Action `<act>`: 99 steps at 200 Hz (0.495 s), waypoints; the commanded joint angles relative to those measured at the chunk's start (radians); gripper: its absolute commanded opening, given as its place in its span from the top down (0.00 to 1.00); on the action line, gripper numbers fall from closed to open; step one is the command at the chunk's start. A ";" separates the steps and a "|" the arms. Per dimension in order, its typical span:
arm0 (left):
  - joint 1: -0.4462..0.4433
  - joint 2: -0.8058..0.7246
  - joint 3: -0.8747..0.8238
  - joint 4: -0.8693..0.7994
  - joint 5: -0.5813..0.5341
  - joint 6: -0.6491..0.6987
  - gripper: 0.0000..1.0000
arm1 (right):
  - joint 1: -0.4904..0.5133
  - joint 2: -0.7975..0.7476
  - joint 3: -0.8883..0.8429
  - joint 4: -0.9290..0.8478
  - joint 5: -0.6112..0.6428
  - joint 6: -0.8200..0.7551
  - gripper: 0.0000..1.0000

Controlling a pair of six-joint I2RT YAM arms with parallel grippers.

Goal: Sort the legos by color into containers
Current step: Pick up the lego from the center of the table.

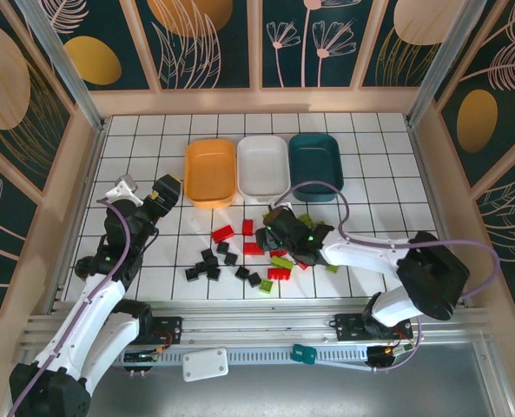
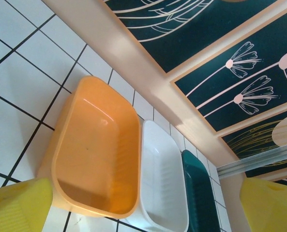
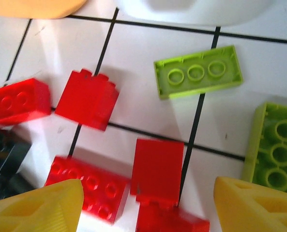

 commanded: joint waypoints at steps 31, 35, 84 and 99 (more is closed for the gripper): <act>-0.002 -0.009 -0.004 -0.039 0.022 0.026 0.01 | -0.021 0.154 0.075 -0.024 0.038 -0.043 0.32; -0.002 -0.009 -0.003 -0.039 0.021 0.027 0.01 | -0.020 0.163 0.077 -0.019 0.036 -0.046 0.33; -0.003 -0.002 0.001 -0.045 0.029 0.032 0.01 | -0.028 0.219 0.090 0.035 -0.002 -0.064 0.49; -0.003 0.003 0.005 -0.047 0.032 0.030 0.01 | -0.031 0.216 0.090 0.043 -0.013 -0.072 0.58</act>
